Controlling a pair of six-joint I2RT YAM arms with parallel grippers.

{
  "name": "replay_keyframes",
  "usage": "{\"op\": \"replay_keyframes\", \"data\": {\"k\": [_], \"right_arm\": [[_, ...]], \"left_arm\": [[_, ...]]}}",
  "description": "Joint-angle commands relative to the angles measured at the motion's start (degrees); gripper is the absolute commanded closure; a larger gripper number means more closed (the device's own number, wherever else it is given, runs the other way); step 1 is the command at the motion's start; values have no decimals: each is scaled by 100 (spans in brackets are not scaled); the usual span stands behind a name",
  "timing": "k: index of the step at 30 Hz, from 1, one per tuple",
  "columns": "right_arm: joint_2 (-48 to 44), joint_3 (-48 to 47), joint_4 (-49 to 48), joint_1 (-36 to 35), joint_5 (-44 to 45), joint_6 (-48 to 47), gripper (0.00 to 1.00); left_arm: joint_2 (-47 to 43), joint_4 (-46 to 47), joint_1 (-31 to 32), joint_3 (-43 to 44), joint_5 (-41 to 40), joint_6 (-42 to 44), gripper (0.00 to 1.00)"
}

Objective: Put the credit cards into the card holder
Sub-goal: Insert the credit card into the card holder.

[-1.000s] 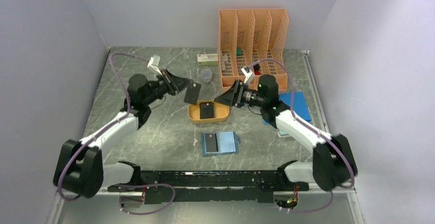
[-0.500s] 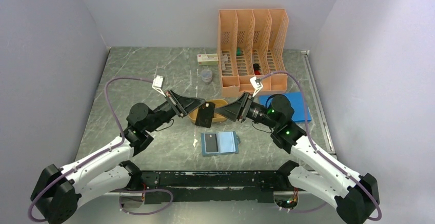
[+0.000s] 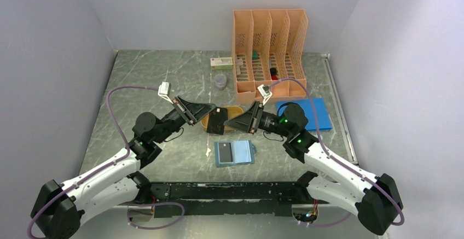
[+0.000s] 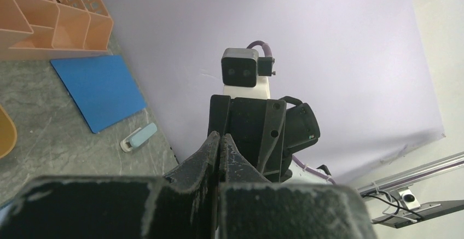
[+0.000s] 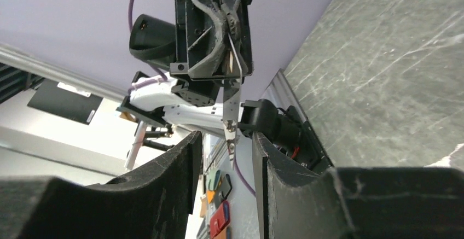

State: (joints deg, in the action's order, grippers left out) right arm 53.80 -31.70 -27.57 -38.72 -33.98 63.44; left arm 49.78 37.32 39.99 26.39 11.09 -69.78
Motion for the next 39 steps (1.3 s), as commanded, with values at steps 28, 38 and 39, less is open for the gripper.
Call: {"op": "replay_keyframes", "data": {"k": [28, 38, 39], "right_arm": [[289, -373, -188, -297, -37, -50, 100], [-177, -1284, 4949, -302, 2571, -2403, 100], [-214, -1132, 5250, -296, 2722, -2397, 100]], "left_arm": [[-329, 75, 97, -458, -79, 133, 95], [47, -4565, 374, 1108, -810, 2286, 42], [136, -4751, 588, 1113, -943, 2370, 42]]}}
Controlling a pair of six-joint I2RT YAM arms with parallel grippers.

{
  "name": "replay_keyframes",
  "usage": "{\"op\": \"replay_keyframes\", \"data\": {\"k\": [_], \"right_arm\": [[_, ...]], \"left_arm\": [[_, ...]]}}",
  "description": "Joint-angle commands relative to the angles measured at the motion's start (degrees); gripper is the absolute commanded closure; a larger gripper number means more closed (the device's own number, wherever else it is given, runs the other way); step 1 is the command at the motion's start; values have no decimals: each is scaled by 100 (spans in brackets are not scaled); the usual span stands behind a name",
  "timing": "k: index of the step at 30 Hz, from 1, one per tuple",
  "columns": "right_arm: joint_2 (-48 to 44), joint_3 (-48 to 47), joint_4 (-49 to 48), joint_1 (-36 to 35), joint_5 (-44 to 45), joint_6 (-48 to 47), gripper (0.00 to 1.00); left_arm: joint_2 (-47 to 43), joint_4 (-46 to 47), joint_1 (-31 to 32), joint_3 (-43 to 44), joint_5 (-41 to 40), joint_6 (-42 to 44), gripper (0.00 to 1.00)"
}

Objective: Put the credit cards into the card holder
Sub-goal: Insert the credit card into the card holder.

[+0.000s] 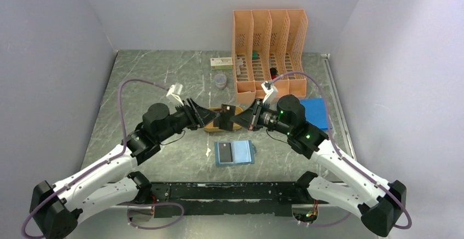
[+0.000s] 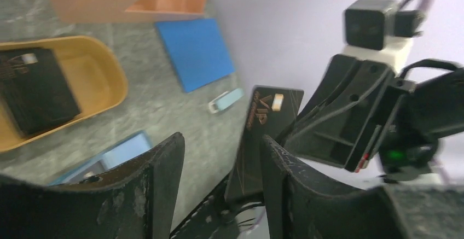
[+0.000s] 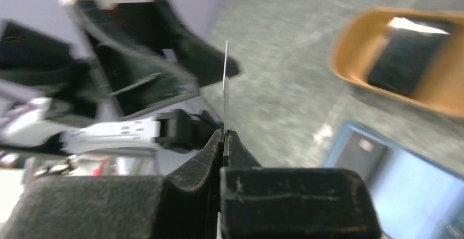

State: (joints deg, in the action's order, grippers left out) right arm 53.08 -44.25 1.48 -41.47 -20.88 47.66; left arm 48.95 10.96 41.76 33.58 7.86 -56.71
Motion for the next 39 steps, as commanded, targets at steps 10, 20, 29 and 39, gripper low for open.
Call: {"op": "replay_keyframes", "data": {"k": [10, 20, 29, 39], "right_arm": [[-670, 1333, 2868, -22, 1838, -131, 100], [-897, 1494, 3220, -25, 1968, -21, 100], [-708, 1753, 2969, -19, 1615, -14, 100], [-367, 1736, 2915, -24, 1432, -203, 100]], "left_arm": [[1940, -1449, 2690, 665, -1747, 1132, 40], [3707, -1461, 2829, 1534, -2277, 1158, 39], [4498, -1686, 2649, 1822, -2362, 1216, 49], [5016, -1749, 2526, 1807, -2285, 1168, 52]]}}
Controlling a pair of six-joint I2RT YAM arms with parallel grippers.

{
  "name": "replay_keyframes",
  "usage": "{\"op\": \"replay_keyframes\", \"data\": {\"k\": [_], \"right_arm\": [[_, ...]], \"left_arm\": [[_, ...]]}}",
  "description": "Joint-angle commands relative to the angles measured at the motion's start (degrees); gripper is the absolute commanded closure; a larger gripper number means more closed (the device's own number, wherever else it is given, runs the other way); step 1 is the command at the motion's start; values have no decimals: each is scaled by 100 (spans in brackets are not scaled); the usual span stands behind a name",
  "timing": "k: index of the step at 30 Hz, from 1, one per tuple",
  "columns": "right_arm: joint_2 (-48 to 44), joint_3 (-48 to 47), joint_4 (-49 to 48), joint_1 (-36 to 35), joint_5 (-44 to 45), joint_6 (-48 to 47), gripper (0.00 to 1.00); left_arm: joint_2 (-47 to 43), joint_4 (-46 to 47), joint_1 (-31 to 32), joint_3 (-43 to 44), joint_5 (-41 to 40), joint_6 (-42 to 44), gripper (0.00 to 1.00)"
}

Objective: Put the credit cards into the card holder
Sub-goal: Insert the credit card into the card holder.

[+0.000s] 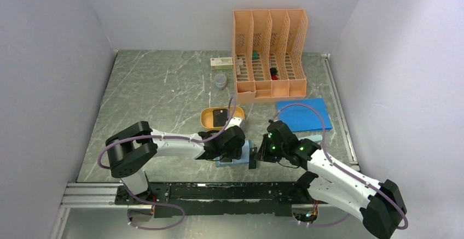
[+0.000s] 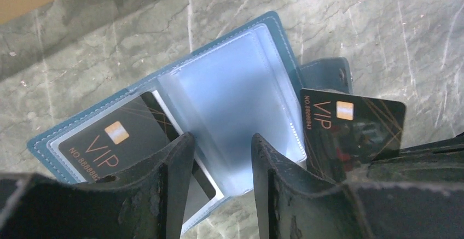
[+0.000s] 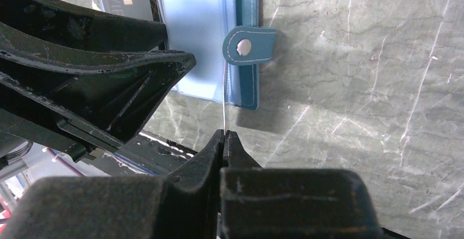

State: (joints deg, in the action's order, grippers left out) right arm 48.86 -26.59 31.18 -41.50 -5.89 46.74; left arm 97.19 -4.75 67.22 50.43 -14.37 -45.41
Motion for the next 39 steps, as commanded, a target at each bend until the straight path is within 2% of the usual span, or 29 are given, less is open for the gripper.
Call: {"op": "replay_keyframes", "data": {"k": [1, 5, 8, 10, 15, 21, 36, 39], "right_arm": [[69, -31, -47, -17, -70, -115, 100], [42, -1, -33, -19, -79, -83, 100], [2, 22, -16, -23, -79, -53, 100], [-27, 30, -9, -20, -79, -37, 100], [-30, 48, 23, -17, -42, -33, 100], [-78, 165, -4, -23, -133, 83, 100], [-117, 436, -856, -22, -828, 209, 100], [-109, 435, -1113, -18, -939, 251, 100]], "left_arm": [[243, -207, -24, 132, -85, 44, 52], [413, -283, -50, 133, -142, 82, 55], [487, -374, -51, 116, -217, 117, 72], [529, -460, -59, 116, -293, 136, 80], [556, -494, -60, 26, -371, 114, 90], [568, -459, -75, -147, -408, 14, 95], [503, -317, -109, -293, -216, -102, 95], [334, -313, -156, -267, -54, -136, 92]]}}
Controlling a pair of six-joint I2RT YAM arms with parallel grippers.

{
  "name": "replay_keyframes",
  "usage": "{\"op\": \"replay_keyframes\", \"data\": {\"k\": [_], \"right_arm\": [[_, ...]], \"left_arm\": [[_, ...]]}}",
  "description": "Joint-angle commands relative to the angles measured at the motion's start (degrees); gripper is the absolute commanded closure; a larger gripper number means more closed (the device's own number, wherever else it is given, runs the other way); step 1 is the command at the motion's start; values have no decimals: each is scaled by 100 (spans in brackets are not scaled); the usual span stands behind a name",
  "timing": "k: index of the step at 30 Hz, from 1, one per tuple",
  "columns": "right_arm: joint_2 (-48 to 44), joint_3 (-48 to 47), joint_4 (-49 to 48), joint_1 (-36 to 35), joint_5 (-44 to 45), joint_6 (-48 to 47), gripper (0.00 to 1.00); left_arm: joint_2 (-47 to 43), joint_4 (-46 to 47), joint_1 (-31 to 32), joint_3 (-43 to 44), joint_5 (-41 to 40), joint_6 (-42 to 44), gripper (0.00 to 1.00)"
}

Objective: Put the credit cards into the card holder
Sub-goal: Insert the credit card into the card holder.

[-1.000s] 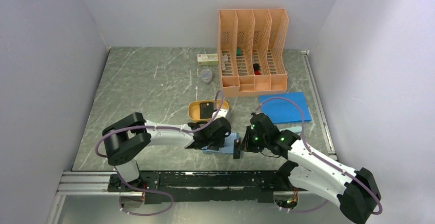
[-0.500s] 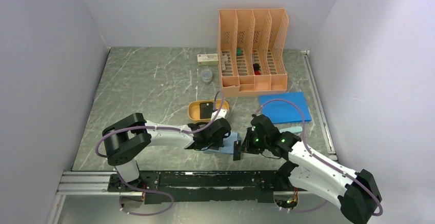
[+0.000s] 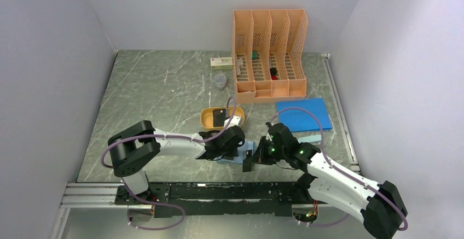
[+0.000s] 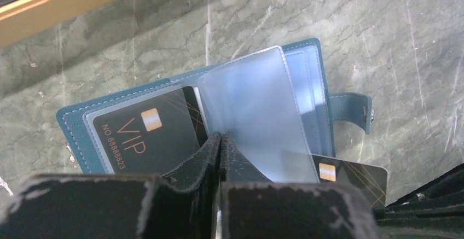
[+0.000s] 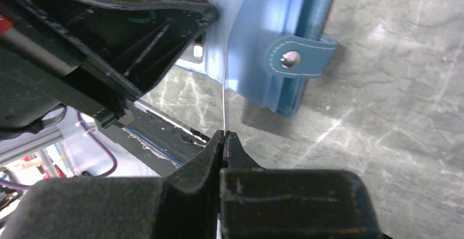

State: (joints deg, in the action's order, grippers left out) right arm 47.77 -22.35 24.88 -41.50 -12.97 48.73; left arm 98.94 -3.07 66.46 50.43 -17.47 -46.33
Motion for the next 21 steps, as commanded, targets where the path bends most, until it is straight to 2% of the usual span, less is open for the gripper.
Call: {"op": "replay_keyframes", "data": {"k": [1, 6, 9, 14, 21], "right_arm": [[11, 11, -576, -23, -263, 65, 100], [284, -34, -874, -18, -364, 38, 100], [444, -28, -1069, -20, -433, 32, 100], [647, -81, -1251, -19, -467, -4, 100], [886, -193, -1483, -25, -605, -43, 100]], "left_arm": [[87, -498, -90, -244, 301, -49, 89], [-359, -715, -139, -56, 387, 9, 70], [-621, -904, -150, 54, 361, 22, 63], [-1030, -1108, -144, 51, 272, -4, 57], [-1511, -1398, -146, 1, 139, -41, 55]]}}
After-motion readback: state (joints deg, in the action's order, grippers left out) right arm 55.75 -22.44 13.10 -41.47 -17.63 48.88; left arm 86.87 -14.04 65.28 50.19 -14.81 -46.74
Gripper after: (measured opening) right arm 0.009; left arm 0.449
